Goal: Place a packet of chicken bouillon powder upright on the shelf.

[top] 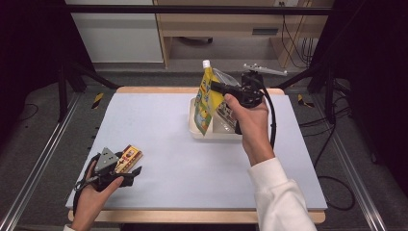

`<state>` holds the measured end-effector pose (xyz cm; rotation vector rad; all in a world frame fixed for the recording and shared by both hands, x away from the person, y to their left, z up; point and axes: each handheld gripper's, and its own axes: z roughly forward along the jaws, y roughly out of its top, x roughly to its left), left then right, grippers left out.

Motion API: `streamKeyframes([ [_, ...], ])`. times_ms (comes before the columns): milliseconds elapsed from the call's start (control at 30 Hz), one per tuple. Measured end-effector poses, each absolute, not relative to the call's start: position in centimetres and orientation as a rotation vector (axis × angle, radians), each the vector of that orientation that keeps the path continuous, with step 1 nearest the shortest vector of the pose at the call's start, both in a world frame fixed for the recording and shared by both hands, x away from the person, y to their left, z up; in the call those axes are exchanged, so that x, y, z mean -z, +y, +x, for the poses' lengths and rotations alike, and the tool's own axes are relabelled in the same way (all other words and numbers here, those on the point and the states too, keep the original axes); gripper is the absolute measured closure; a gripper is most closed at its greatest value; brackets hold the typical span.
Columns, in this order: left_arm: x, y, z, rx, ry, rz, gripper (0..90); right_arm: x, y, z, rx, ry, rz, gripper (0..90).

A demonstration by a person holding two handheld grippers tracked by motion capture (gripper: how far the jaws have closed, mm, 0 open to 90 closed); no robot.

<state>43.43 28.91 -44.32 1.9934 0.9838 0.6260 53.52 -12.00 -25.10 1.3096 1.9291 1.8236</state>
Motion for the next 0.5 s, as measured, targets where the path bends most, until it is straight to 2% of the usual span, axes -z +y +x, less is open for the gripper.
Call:
streamKeyframes([
  [300,44.0,29.1,43.3,-0.681,0.99,1.988,9.5,25.4,-11.0,55.1,-1.705,1.907,1.312,90.0],
  [500,44.0,29.5,43.5,-0.67,1.002,1.971,9.5,26.2,-10.8,56.7,-1.658,1.878,1.347,90.0],
])
